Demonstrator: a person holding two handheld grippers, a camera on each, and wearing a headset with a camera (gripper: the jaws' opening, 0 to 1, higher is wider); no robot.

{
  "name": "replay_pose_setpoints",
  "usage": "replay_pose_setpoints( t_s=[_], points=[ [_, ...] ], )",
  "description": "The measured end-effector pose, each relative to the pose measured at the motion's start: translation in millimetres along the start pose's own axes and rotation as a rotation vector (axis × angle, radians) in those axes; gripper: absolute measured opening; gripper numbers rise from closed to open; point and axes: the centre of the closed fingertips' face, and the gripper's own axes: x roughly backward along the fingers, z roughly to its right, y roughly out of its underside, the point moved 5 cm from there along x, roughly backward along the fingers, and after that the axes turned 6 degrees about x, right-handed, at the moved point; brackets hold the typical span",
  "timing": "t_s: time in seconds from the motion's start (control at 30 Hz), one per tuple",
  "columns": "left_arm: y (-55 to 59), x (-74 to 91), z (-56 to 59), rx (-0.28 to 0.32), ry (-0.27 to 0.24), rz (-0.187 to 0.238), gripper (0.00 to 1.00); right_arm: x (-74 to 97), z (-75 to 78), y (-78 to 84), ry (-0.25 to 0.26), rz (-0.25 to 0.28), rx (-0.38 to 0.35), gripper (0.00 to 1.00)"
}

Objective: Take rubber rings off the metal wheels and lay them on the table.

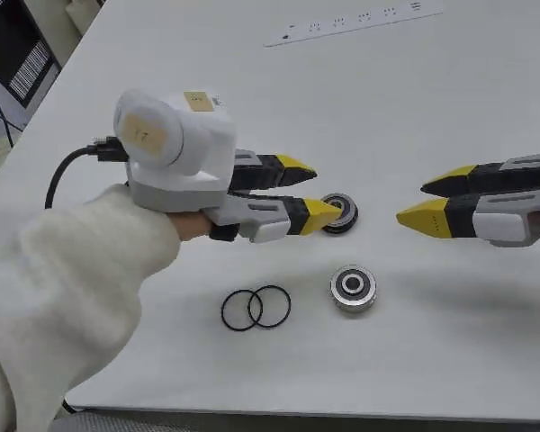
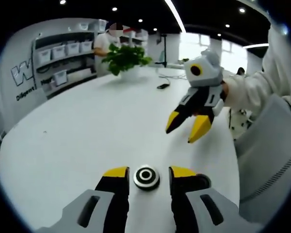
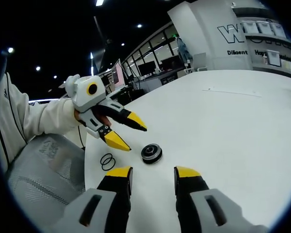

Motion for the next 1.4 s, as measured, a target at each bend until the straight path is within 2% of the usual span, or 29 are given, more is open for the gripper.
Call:
replay_pose_setpoints(
  t_s=[0.23, 0.47, 0.6, 0.7, 0.77, 1.0, 1.13, 1.4],
  points=[
    [6.3, -13.1, -1.6, 0.001, 0.003, -0.017, 0.27, -0.5, 3.0, 5.2, 0.006, 0.000, -0.014, 0.31],
    [11.2, -16.1, -9.5, 0.026, -0.026, -0.032, 0.21, -1.3, 2.8, 8.4, 0.002, -0.004, -0.030, 0.30],
    [12.3, -17.2, -8.2, 0.036, -0.013, -0.034, 0.20, -3.2, 4.5, 9.5, 0.001, -0.010, -0.030, 0.30],
    [14.0, -19.0, -4.9, 0.029, -0.001, -0.041, 0.18, -5.6, 4.6, 9.7, -0.004, -0.016, -0.026, 0.30],
    [15.9, -20.0, -6.1, 0.006, -0.013, -0.048, 0.16, -7.1, 4.2, 9.9, -0.007, -0.020, -0.022, 0.30],
    [17.6, -22.2, -6.1, -0.021, -0.014, -0.053, 0.14, -15.7, 0.5, 11.2, -0.024, -0.036, -0.005, 0.29],
    [19.3, -21.9, 1.0, -0.023, 0.005, -0.054, 0.14, -26.7, -5.6, 14.7, -0.048, -0.062, 0.019, 0.28],
    [20.6, -21.8, 15.3, -0.050, 0.037, -0.059, 0.14, -49.0, -13.2, 19.8, -0.059, -0.106, 0.109, 0.22]
  ],
)
